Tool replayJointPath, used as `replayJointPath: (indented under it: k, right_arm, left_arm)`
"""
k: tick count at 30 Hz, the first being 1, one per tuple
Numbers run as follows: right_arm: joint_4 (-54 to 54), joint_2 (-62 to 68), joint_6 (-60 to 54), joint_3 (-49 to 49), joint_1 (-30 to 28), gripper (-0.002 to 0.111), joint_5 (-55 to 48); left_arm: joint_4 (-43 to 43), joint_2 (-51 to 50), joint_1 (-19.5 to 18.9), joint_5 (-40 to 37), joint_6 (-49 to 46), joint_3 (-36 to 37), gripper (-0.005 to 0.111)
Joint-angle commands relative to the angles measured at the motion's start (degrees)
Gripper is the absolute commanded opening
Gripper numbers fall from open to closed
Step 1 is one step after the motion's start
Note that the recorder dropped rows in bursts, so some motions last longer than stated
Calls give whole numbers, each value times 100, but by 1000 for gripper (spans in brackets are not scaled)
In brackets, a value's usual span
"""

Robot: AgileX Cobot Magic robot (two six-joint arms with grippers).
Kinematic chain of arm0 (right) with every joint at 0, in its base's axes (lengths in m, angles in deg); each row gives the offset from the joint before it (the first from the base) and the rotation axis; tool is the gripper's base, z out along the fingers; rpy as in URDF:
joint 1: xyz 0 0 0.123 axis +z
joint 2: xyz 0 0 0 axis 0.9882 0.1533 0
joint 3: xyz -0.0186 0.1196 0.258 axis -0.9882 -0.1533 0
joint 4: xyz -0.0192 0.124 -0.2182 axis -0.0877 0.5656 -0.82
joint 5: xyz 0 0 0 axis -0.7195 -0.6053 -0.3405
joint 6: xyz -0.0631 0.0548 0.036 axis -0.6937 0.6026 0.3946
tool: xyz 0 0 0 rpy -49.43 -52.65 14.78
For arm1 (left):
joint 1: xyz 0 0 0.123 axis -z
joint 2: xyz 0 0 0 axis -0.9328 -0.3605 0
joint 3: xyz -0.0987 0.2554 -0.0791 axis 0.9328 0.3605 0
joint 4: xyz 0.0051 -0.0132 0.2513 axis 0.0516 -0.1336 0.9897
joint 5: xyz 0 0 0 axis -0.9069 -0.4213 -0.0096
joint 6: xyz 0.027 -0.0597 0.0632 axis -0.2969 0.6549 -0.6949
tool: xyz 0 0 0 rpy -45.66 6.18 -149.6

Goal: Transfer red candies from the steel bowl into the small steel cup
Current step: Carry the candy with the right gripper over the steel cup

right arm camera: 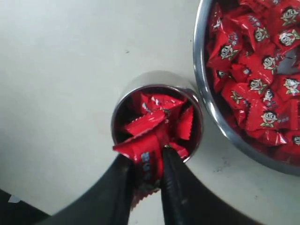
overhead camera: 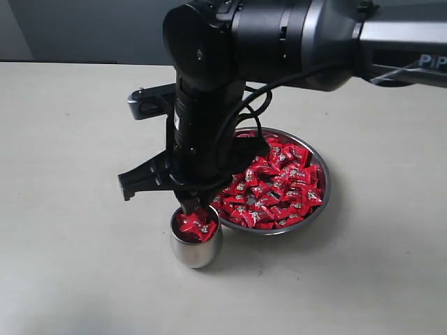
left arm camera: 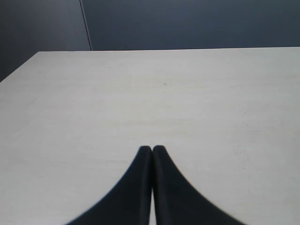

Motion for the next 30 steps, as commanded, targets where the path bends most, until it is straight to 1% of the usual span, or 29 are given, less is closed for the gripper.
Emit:
replayJointPath:
  k: [1, 17, 30]
  right_arm:
    - [-85, 55, -58, 27, -9, -1, -11]
    - [1, 279, -170, 27, -9, -1, 184]
    - [1, 328, -170, 27, -9, -1, 119]
  left_arm:
    - [-35, 27, 27, 58, 8, 26, 0]
    - [-35, 27, 27, 58, 8, 26, 0]
    - [-35, 27, 27, 58, 8, 26, 0]
